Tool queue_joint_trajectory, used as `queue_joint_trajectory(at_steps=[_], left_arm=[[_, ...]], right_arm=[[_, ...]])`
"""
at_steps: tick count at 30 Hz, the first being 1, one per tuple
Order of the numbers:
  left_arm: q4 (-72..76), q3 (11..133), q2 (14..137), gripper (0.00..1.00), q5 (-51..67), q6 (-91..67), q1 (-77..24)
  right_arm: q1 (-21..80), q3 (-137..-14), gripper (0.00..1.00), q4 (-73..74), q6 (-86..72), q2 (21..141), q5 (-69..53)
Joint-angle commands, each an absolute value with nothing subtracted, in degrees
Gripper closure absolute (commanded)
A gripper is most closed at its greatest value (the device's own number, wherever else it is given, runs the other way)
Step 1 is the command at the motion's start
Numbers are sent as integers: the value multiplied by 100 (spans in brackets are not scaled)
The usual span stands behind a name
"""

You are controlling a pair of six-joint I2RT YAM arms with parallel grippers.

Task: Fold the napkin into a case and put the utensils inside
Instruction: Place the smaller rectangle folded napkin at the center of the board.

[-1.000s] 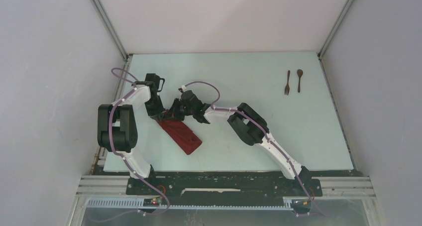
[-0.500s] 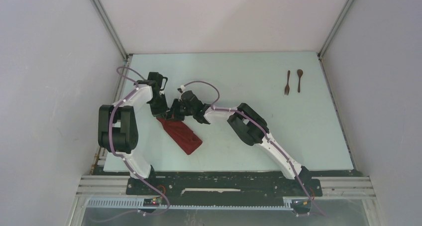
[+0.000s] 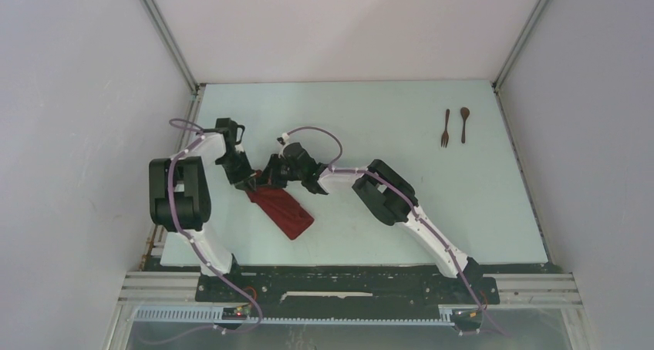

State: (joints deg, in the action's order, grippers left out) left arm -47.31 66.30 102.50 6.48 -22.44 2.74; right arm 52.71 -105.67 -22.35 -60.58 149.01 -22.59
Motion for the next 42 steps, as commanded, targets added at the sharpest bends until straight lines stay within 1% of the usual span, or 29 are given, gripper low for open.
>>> queue_joint_trajectory(at_steps=[1, 5, 9, 11, 14, 17, 20, 23, 28, 31, 33, 36, 40, 42], left_arm=[[-4223, 6578, 9798, 70, 1203, -2326, 236], [-4022, 6400, 9170, 59, 1269, -2429, 270], [-3841, 6141, 8595, 57, 1189, -2576, 477], [-3764, 6002, 8413, 57, 1053, -2635, 683], [-3680, 5859, 8427, 63, 1033, -2741, 968], [-3709, 5878, 8802, 78, 1072, -2853, 1154], [-3618, 5880, 9176, 88, 1219, -2905, 1220], [-3507, 5846, 9387, 95, 1388, -2950, 1218], [-3472, 5792, 9454, 97, 1431, -2926, 1219], [-3448, 5754, 9498, 97, 1459, -2918, 1217], [-3425, 5750, 9521, 97, 1471, -2918, 1224], [-3397, 5751, 9560, 98, 1539, -2925, 1213], [-3388, 5711, 9547, 98, 1582, -2911, 1212], [-3384, 5686, 9532, 99, 1613, -2905, 1219]], right_arm=[[5452, -10419, 91, -1723, -5939, 14799, -2487], [5443, -10425, 89, -1723, -5951, 14805, -2478], [5441, -10441, 88, -1716, -5946, 14794, -2489], [5440, -10434, 85, -1720, -5943, 14789, -2494], [5440, -10419, 81, -1745, -5963, 14773, -2514], [5440, -10373, 75, -1794, -5964, 14739, -2543], [5435, -10323, 69, -1886, -5982, 14708, -2600], [5434, -10242, 68, -1993, -6006, 14650, -2662], [5398, -9985, 68, -2396, -6134, 14534, -2799], [5376, -9828, 60, -2682, -6347, 14504, -2881], [5346, -9748, 58, -2875, -6477, 14508, -2941], [5327, -9739, 59, -2937, -6574, 14554, -2944], [5300, -9774, 72, -3003, -6714, 14652, -2972], [5300, -9833, 82, -3014, -6762, 14719, -2996]])
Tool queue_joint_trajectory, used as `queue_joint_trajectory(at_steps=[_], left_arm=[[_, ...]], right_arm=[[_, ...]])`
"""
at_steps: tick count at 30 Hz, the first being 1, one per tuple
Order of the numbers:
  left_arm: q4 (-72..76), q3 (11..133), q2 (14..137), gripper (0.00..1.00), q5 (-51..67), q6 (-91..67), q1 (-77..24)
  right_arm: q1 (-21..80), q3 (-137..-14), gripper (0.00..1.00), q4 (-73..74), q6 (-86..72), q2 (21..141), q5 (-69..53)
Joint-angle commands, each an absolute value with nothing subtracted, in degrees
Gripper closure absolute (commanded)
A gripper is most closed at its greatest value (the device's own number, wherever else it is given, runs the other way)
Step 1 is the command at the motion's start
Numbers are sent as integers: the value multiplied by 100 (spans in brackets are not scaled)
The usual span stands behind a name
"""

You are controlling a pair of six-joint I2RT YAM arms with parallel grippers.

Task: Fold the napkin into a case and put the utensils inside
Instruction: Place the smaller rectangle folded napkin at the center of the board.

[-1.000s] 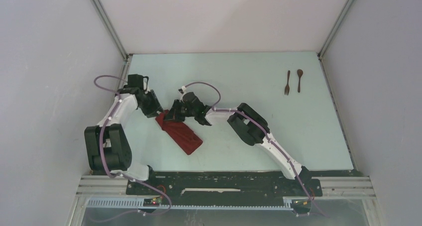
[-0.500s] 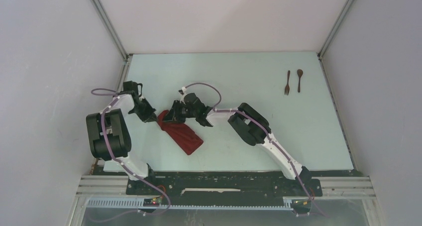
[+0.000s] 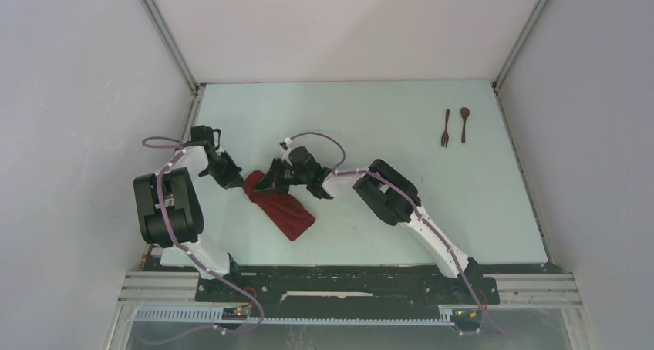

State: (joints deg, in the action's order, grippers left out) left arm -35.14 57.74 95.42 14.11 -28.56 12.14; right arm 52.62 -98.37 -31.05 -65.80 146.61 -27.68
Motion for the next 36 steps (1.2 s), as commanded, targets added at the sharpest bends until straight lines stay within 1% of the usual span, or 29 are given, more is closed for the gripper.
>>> queue_joint_trajectory(at_steps=[1, 3, 6, 8, 10, 13, 15, 17, 20, 23, 27, 32, 36], left_arm=[[-3384, 5672, 9524, 99, 1636, -2909, 1214], [-3384, 5647, 9503, 99, 1690, -2909, 1210], [-3396, 5625, 9448, 98, 1705, -2909, 1204], [-3429, 5609, 9327, 97, 1703, -2909, 1200], [-3512, 5580, 9169, 95, 1681, -2881, 1203], [-3680, 5532, 8895, 87, 1580, -2832, 1204], [-3711, 5486, 8744, 85, 1599, -2857, 1212], [-3696, 5492, 8711, 87, 1709, -2907, 1207], [-3608, 5566, 8865, 95, 1826, -2986, 1209], [-3476, 5666, 9234, 97, 2077, -3023, 1190], [-3297, 5778, 9633, 99, 2314, -3045, 1110], [-3347, 5815, 10077, 100, 1990, -3004, 1104], [-3498, 5835, 10361, 100, 1854, -2999, 1149]], right_arm=[[5301, -9884, 86, -3012, -6790, 14755, -3029], [5301, -9960, 96, -2988, -6819, 14827, -3052], [5321, -10090, 95, -2880, -6768, 14887, -3042], [5337, -10227, 100, -2679, -6695, 14929, -2994], [5343, -10390, 100, -2444, -6623, 14998, -2935], [5360, -10576, 100, -2210, -6567, 15086, -2868], [5370, -10605, 100, -2050, -6493, 15082, -2740], [5370, -10622, 100, -2024, -6488, 15105, -2720], [5381, -10634, 100, -1964, -6422, 15096, -2678], [5396, -10609, 100, -1863, -6296, 15052, -2623], [5429, -10612, 100, -1784, -6182, 14999, -2566], [5460, -10528, 100, -1603, -5855, 14800, -2482], [5434, -10380, 100, -1197, -5356, 14334, -2546]])
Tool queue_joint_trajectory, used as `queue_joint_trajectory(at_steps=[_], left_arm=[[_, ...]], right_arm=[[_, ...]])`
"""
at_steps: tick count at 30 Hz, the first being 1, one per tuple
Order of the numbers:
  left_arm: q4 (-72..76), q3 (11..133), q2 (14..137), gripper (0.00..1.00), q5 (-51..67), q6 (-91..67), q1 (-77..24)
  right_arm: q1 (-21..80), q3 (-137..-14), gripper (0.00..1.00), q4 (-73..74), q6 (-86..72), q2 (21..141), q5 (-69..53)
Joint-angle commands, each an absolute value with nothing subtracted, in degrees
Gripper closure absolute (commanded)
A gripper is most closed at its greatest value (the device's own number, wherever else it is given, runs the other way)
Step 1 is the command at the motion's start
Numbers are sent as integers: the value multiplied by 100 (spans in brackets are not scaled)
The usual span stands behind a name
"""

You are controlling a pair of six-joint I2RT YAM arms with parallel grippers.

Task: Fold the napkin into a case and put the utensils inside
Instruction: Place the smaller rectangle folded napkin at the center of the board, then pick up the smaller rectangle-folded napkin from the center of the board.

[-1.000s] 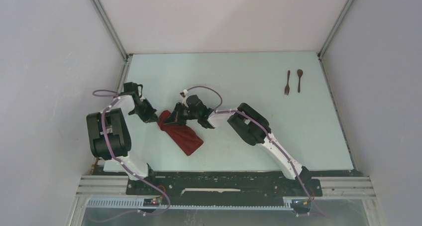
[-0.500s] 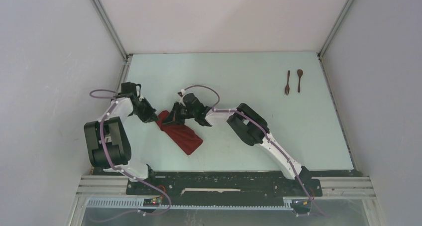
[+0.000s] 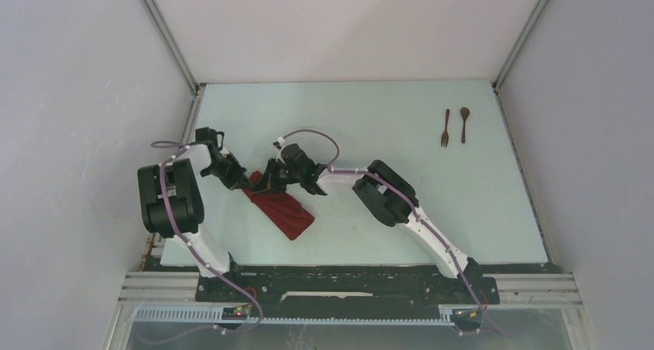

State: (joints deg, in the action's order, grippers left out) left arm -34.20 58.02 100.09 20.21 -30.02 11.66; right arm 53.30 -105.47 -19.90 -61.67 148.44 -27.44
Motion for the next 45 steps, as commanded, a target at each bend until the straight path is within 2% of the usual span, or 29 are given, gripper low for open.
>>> queue_joint_trajectory(at_steps=[1, 2, 5, 9, 10, 11, 14, 16, 20, 24, 28, 36, 38, 40, 43, 45], left_arm=[[-3518, 5842, 10401, 100, 1809, -2969, 1181], [-3524, 5848, 10434, 100, 1805, -2948, 1221], [-3534, 5840, 10480, 100, 1788, -2901, 1280], [-3543, 5876, 10504, 100, 1777, -2906, 1284], [-3523, 5875, 10503, 100, 1788, -2915, 1291], [-3510, 5879, 10510, 100, 1813, -2924, 1290], [-3505, 5914, 10533, 100, 1841, -2927, 1292], [-3507, 5916, 10537, 100, 1865, -2917, 1289], [-3498, 5894, 10499, 100, 1882, -2911, 1286], [-3498, 5937, 10476, 100, 1861, -2913, 1287], [-3498, 5953, 10477, 100, 1873, -2913, 1283], [-3489, 5967, 10447, 100, 1844, -2916, 1289], [-3495, 5976, 10380, 100, 1815, -2918, 1286], [-3523, 5984, 10205, 100, 1723, -2888, 1288], [-3603, 5974, 9576, 91, 1616, -2863, 1287], [-3658, 5837, 9024, 79, 1602, -2961, 1290]], right_arm=[[5424, -10421, 100, -911, -5121, 14169, -2559], [5418, -10477, 99, -642, -4846, 13992, -2598], [5398, -10178, 81, -232, -4163, 13187, -2646], [5236, -9972, 46, 991, -3107, 12156, -3199], [5215, -9850, 39, 1299, -2583, 11939, -3271], [5247, -9753, 35, 1922, -1954, 11770, -3182], [5614, -9480, 17, 2768, -91, 11311, -1668], [5779, -9511, 11, 3038, 425, 11224, -1038], [5841, -9872, 7, 3448, 516, 11537, -841], [6086, -10454, 10, 3919, 731, 12013, -203], [6393, -10721, 18, 4088, 911, 12334, 410], [6710, -10967, 36, 4094, 914, 12638, 827], [6767, -10997, 47, 4080, 893, 12674, 1000], [6829, -11026, 63, 4060, 865, 12757, 1249], [6876, -11118, 74, 4079, 762, 12838, 1437], [6890, -11104, 76, 4057, 669, 12829, 1444]])
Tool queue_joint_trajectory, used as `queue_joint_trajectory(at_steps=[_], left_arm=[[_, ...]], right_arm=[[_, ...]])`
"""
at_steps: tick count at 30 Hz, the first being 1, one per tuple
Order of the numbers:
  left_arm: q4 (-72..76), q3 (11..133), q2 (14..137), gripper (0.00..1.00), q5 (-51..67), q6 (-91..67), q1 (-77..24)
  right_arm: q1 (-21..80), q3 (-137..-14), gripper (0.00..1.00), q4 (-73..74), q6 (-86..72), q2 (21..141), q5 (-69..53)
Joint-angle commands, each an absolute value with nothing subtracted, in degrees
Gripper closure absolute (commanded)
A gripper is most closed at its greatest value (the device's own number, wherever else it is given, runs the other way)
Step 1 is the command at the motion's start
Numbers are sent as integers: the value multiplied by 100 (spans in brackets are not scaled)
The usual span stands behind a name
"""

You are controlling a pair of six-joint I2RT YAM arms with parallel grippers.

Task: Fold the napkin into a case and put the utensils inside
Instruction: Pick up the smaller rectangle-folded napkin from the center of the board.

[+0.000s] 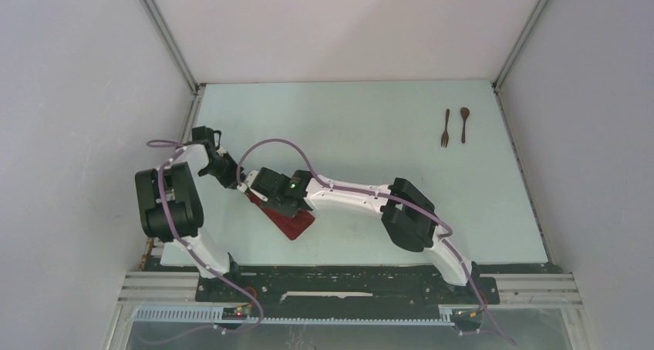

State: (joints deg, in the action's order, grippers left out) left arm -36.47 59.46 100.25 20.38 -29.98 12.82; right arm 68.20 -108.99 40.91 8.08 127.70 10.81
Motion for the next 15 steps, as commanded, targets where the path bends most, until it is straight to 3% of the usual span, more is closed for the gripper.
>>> queue_joint_trajectory(at_steps=[1, 4, 7, 8, 11, 15], left_arm=[[-3683, 5745, 8714, 74, 1626, -3015, 1286], [-3858, 5424, 7817, 63, 1527, -3133, 1306], [-3934, 4871, 7118, 58, 1650, -3467, 1383], [-3923, 4628, 6955, 58, 1766, -3600, 1381], [-3927, 3946, 6672, 74, 1947, -3946, 1383], [-3861, 3139, 6214, 77, 1617, -4298, 1377]], right_arm=[[6892, -11082, 76, 4048, 633, 12824, 1422], [6894, -10896, 66, 3910, 568, 12726, 1420], [6902, -10723, 65, 3705, 547, 12629, 1370], [6899, -10727, 64, 3686, 528, 12623, 1360], [6902, -10728, 60, 3676, 480, 12630, 1354], [6902, -10670, 68, 3585, 402, 12616, 1252]])
